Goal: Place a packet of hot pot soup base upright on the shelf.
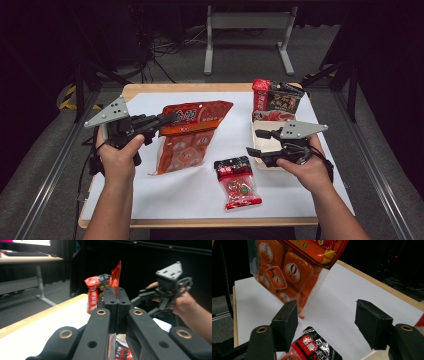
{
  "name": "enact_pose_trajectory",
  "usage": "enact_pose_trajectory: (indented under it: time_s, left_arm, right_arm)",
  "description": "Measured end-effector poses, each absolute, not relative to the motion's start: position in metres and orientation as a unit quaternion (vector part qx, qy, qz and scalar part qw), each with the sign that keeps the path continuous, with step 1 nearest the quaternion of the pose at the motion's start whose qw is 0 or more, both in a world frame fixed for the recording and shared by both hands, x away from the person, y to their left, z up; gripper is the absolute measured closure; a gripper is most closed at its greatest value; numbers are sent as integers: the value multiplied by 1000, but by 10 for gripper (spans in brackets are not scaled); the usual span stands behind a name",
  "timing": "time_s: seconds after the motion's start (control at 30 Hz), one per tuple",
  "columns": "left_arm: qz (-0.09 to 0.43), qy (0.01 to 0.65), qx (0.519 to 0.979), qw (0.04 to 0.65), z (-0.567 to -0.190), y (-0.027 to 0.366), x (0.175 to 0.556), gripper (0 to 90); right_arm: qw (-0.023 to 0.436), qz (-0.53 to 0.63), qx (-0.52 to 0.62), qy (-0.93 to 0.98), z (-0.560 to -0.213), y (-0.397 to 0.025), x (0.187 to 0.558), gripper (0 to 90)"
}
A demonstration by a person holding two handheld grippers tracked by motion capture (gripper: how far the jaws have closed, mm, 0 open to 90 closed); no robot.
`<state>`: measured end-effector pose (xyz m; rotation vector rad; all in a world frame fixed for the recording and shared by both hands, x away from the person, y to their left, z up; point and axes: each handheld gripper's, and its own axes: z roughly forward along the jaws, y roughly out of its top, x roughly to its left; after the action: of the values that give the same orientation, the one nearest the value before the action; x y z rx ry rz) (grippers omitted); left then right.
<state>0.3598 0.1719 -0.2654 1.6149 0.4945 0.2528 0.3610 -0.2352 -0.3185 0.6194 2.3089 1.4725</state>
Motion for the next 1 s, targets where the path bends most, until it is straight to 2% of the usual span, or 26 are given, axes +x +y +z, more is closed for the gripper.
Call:
enact_pose_trajectory:
  time_s: [0.53, 1.0]
  left_arm:
    - [92, 173, 712, 674, -258, 155, 348, 900]
    - [79, 136, 711, 685, -254, 140, 337, 900]
  right_arm:
    - [131, 535, 180, 815, -327, -204, 371, 239]
    - [118, 553, 150, 811, -334, -184, 375, 219]
